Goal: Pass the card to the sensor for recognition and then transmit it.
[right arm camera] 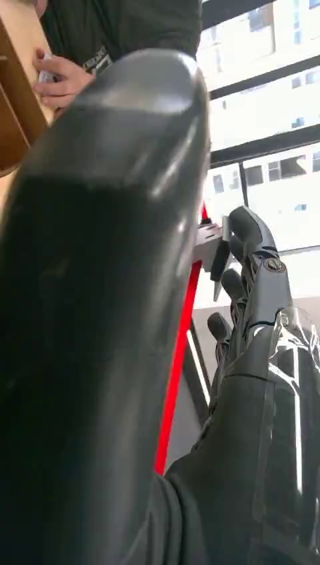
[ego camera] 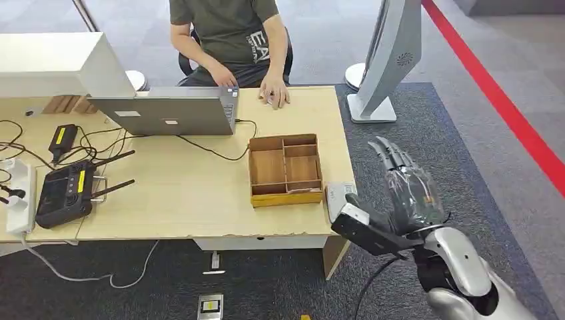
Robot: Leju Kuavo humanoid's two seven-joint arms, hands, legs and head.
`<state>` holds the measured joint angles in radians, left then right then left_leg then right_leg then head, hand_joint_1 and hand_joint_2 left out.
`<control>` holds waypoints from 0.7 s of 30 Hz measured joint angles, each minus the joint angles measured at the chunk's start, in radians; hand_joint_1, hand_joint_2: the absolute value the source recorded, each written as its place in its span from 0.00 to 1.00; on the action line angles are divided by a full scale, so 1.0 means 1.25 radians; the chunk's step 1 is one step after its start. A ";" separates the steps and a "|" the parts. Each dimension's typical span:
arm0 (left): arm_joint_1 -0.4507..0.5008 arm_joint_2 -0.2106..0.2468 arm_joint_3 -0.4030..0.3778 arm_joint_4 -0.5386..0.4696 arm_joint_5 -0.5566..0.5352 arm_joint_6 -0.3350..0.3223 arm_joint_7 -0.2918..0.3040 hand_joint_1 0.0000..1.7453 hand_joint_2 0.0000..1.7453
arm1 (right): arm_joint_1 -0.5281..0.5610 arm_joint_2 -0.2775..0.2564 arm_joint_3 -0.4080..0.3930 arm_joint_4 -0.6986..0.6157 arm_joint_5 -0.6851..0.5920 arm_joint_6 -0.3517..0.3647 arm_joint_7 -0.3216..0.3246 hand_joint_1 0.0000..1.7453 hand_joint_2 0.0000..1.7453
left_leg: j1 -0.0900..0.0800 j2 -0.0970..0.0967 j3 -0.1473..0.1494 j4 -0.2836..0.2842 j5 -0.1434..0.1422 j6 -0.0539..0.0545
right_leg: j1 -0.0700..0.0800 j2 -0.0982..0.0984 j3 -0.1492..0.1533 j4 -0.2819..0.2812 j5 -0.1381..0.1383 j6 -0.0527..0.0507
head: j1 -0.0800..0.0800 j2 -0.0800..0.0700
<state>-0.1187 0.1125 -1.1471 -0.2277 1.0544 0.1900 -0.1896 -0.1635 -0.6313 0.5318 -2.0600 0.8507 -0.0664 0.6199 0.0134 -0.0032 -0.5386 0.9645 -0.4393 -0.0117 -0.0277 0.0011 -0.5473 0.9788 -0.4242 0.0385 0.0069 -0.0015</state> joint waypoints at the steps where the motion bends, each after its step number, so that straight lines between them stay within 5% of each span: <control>1: 0.000 0.000 0.002 0.000 0.005 0.005 -0.003 0.00 0.00 | -0.001 0.000 0.006 0.001 0.009 -0.004 -0.003 0.00 0.00 | 0.000 0.000 0.000 0.000 0.000 0.000 | 0.000 0.000 0.000 0.000 0.000 0.000 | 0.000 0.000; 14: 0.001 -0.001 0.046 0.000 0.054 0.034 -0.040 0.00 0.00 | -0.009 0.054 0.071 0.058 0.023 -0.108 -0.061 0.00 0.00 | 0.000 0.000 0.000 0.000 0.000 0.000 | 0.000 0.000 0.000 0.000 0.000 0.000 | 0.000 0.000; 21: 0.002 -0.001 0.067 0.000 0.068 0.035 -0.045 0.00 0.00 | -0.009 0.118 0.092 0.133 0.024 -0.192 -0.110 0.00 0.00 | 0.000 0.000 0.000 0.000 0.000 0.000 | 0.000 0.000 0.000 0.000 0.000 0.000 | 0.000 0.000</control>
<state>-0.1162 0.1118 -1.0628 -0.2274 1.1398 0.2335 -0.2461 -0.1750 -0.4838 0.6466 -1.8941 0.8812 -0.3067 0.4826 0.0137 -0.0033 -0.5390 0.9643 -0.4393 -0.0118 -0.0274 0.0010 -0.5471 0.9789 -0.4244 0.0385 0.0073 -0.0015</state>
